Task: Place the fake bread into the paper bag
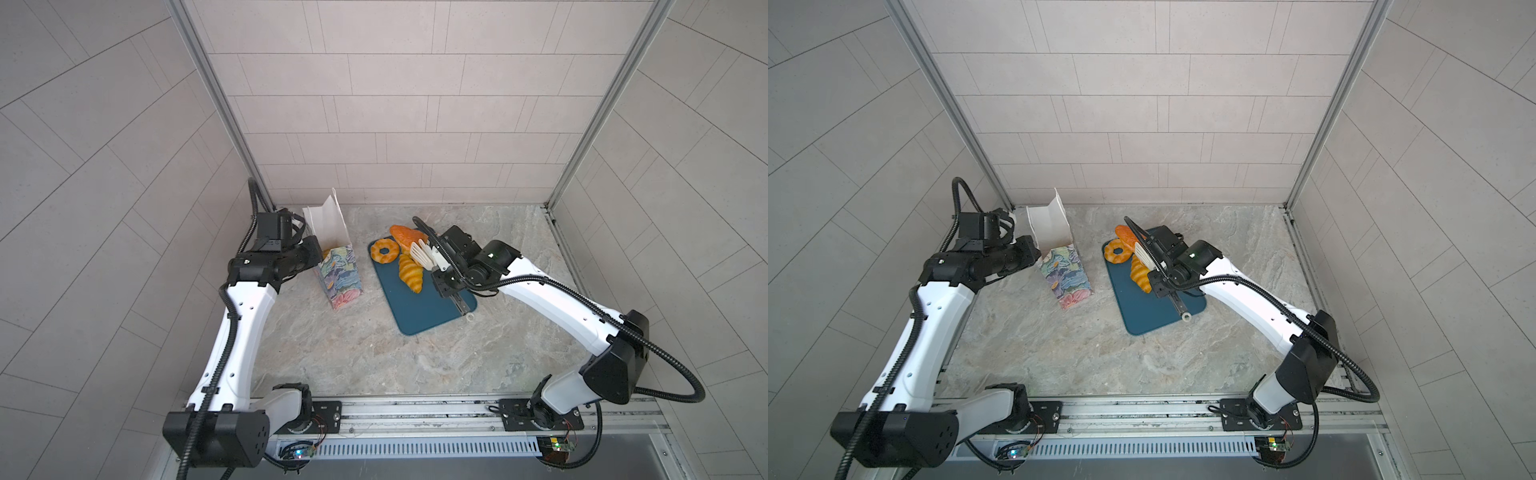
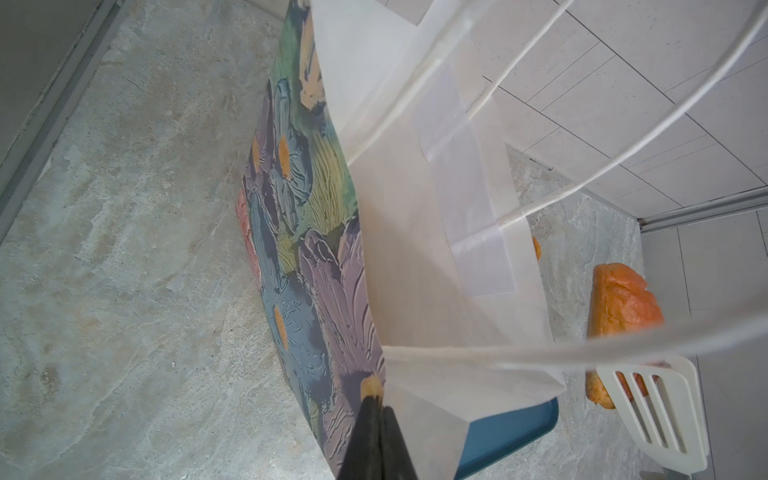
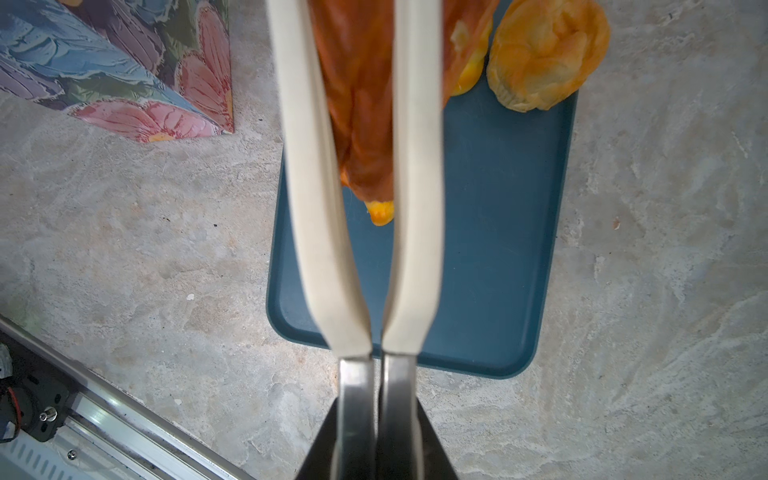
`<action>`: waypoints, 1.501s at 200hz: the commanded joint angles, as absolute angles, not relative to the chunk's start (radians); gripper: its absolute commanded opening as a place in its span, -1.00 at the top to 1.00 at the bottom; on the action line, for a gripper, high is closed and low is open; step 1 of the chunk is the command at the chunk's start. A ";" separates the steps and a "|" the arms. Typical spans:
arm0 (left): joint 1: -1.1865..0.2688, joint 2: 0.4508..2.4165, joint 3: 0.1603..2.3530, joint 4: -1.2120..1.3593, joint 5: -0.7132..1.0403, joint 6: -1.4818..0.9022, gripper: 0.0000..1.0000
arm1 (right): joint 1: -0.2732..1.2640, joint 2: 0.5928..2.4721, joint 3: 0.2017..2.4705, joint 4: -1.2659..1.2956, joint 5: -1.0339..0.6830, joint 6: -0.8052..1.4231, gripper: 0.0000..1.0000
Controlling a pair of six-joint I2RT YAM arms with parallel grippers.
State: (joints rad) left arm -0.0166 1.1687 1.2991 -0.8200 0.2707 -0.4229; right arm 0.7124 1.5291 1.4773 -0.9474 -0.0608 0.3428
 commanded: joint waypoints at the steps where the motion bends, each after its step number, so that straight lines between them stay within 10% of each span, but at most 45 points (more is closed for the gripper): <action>1: -0.028 1.139 1.284 -0.830 0.289 -0.447 1.00 | 0.709 1.485 1.512 -0.947 -0.049 0.336 0.52; 81: -0.030 1.124 1.267 -0.838 0.269 -0.455 1.00 | 0.712 1.497 1.542 -0.948 -0.089 0.321 0.52; 141: -0.028 1.055 1.250 -0.798 0.185 -0.492 -0.03 | 0.749 1.495 1.611 -0.911 -0.137 0.327 0.52; 237: -0.023 0.912 1.193 -0.765 -0.021 -0.413 -0.85 | 0.859 1.519 1.719 -0.804 -0.198 0.301 0.49; 300: -0.004 0.872 1.136 -0.738 -0.076 -0.439 -1.00 | 0.929 1.643 1.855 -0.805 -0.226 0.289 0.48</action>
